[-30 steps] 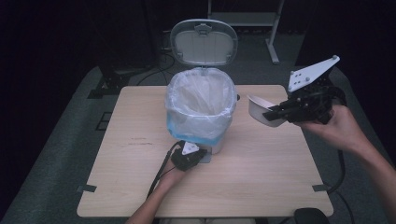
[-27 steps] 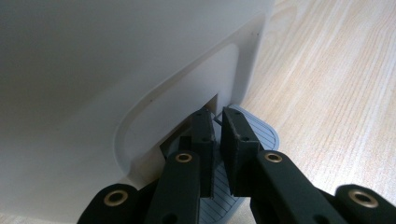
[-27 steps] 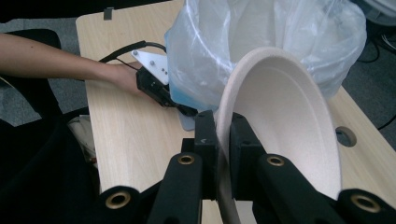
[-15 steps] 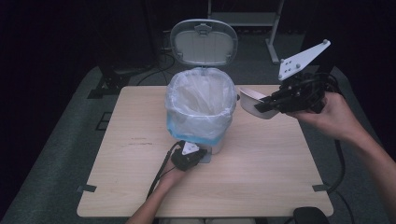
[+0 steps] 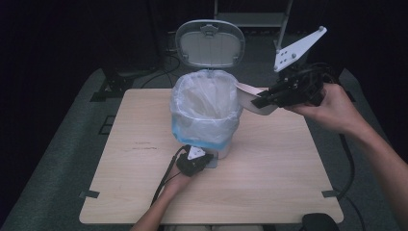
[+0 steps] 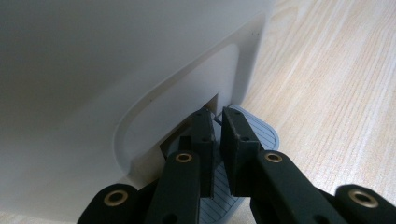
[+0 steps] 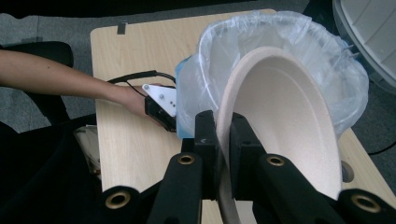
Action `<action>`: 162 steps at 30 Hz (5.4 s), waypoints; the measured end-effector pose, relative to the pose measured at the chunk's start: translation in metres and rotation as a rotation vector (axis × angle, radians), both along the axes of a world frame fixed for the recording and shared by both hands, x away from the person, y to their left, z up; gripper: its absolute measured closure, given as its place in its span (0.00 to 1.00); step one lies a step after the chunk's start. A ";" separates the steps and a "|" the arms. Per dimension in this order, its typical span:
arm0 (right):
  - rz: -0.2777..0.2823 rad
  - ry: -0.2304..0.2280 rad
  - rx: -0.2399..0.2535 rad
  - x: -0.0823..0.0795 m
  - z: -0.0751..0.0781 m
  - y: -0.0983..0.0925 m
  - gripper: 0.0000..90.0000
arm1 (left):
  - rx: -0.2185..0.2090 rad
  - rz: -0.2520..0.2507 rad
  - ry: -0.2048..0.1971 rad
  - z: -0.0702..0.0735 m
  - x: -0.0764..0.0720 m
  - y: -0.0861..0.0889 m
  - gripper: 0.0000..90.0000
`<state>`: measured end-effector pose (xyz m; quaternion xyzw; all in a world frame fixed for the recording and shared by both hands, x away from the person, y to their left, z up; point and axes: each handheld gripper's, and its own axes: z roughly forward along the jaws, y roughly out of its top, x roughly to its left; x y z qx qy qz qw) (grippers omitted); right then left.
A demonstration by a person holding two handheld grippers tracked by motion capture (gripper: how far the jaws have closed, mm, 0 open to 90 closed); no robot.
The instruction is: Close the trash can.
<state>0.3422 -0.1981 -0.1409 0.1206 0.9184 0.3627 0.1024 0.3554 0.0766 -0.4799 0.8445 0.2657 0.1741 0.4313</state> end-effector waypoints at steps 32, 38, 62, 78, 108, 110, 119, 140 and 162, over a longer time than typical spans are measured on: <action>0.050 -0.013 -0.043 0.027 0.024 0.055 0.92 | -0.004 -0.002 0.005 0.000 0.000 0.000 0.93; 0.063 -0.005 -0.052 0.034 0.022 0.066 0.92 | -0.004 0.000 0.005 0.000 0.000 0.000 0.93; 0.071 0.022 -0.030 0.060 0.017 0.089 0.92 | -0.012 -0.004 0.013 0.000 0.001 0.001 0.94; 0.077 0.030 -0.031 0.071 0.009 0.102 0.92 | -0.013 -0.005 0.013 0.000 0.001 0.001 0.94; 0.076 0.066 -0.044 0.093 -0.011 0.121 0.92 | -0.015 -0.005 0.014 0.000 0.001 0.001 0.94; 0.079 0.069 -0.046 0.094 -0.013 0.122 0.92 | -0.013 -0.005 0.013 0.000 0.001 0.001 0.94; 0.074 0.081 -0.052 0.100 -0.019 0.127 0.92 | -0.013 -0.006 0.014 0.000 0.001 0.001 0.94; 0.051 0.127 -0.044 0.103 -0.040 0.112 0.80 | -0.012 -0.006 0.014 0.000 0.001 0.001 0.93; -0.003 0.103 0.018 0.088 -0.038 0.065 0.69 | -0.012 -0.007 0.016 0.000 0.001 0.001 0.93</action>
